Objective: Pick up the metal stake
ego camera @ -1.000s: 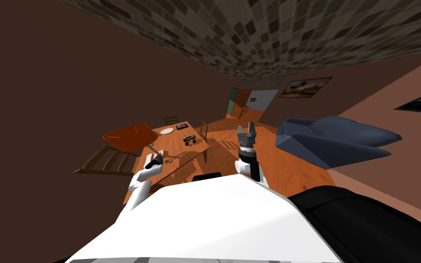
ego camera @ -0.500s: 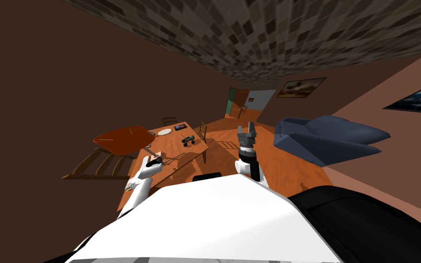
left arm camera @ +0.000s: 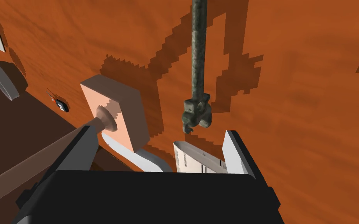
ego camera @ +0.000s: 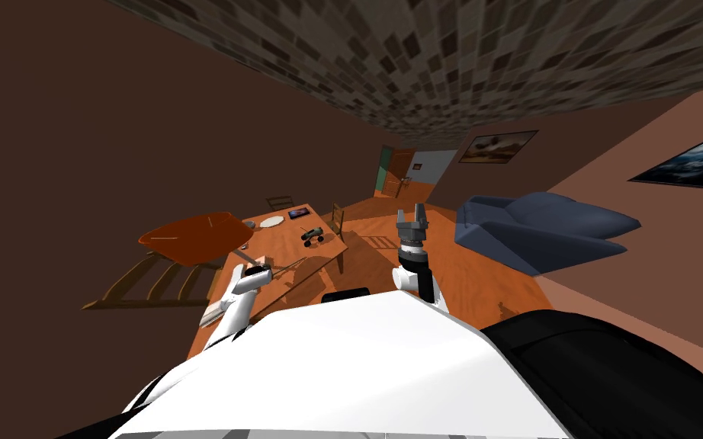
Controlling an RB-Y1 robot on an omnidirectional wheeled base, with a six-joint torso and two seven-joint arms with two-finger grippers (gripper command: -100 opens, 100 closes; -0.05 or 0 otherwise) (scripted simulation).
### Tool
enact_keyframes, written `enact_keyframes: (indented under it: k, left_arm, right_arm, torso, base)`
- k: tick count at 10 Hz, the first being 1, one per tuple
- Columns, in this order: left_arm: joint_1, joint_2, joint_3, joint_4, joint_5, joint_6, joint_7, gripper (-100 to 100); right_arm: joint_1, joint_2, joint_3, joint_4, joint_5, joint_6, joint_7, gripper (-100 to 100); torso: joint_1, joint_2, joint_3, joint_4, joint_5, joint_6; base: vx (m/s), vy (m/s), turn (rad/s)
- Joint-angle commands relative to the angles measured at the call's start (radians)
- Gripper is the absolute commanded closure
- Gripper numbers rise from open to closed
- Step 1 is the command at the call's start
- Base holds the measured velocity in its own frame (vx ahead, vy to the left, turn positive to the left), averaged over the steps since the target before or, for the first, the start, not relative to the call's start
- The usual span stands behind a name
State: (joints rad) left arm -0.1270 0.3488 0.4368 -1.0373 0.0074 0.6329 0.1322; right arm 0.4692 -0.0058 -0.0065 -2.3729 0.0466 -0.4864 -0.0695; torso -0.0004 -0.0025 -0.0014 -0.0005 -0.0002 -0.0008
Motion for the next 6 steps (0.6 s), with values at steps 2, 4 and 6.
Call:
enact_keyframes:
  k: [2, 4, 6]
  left_arm:
    - [-0.034, 0.01, 0.017, 0.064, 0.013, 0.041, -0.009, -100]
    - [-0.058, 0.015, 0.028, 0.11, 0.017, 0.065, -0.014, -100]
    - [-0.102, 0.025, 0.048, 0.182, 0.027, 0.109, -0.023, -100]
  right_arm:
    - [0.0, 0.0, 0.0, 0.0, 0.0, 0.0, 0.0, 0]
    - [0.0, 0.0, 0.0, 0.0, 0.0, 0.0, 0.0, 0]
    - [0.0, 0.0, 0.0, 0.0, 0.0, 0.0, 0.0, 0]
  torso:
    - [0.0, 0.0, 0.0, 0.0, 0.0, 0.0]
    - [0.0, -0.001, -0.001, 0.0, 0.0, 0.0]
    - [-0.001, 0.0, 0.0, 0.0, 0.0, 0.0]
  base:
    - [0.036, -0.01, -0.024]
    - [0.048, -0.013, -0.027]
    - [0.05, -0.02, -0.024]
